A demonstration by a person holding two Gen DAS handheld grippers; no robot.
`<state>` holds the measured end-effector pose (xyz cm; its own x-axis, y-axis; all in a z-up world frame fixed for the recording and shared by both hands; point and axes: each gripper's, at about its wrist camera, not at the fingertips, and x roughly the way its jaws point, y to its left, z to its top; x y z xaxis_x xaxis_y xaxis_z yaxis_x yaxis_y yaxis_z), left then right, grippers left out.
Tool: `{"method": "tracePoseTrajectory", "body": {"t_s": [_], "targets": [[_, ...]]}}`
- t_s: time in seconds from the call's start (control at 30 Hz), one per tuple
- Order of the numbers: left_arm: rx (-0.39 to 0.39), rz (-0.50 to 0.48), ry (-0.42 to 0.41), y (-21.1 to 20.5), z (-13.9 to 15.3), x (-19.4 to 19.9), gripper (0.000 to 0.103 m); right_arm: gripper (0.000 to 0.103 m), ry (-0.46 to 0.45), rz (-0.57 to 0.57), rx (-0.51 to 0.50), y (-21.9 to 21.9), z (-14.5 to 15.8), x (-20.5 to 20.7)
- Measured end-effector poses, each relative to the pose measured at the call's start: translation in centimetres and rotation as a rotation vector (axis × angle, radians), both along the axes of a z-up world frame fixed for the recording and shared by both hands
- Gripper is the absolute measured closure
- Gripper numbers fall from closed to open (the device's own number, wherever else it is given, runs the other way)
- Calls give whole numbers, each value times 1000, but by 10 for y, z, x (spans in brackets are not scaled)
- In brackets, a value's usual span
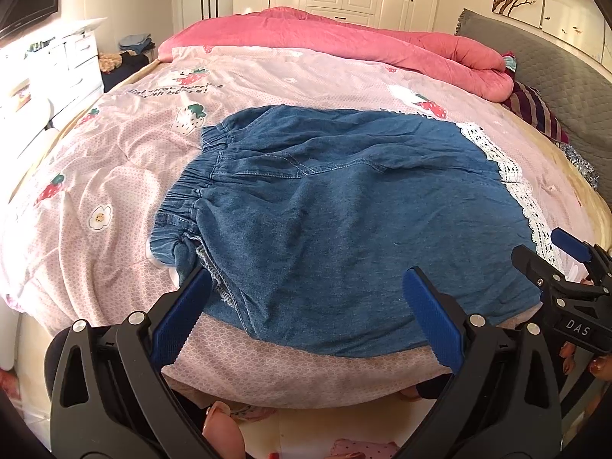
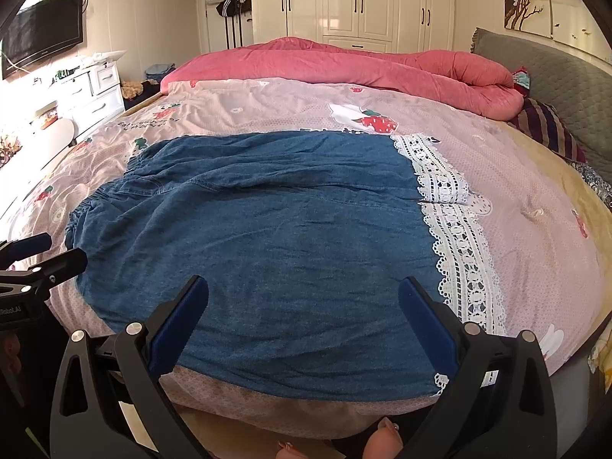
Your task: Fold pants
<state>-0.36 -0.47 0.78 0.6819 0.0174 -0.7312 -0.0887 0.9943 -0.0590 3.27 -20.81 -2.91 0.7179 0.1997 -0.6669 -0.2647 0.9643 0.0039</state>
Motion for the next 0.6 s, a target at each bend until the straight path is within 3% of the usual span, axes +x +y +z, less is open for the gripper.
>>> {"method": "tracePoseTrajectory", "body": {"t_s": [0.6], "targets": [[-3, 0, -4, 0, 1, 0, 9, 4, 6, -2, -1, 0, 1, -1]]}}
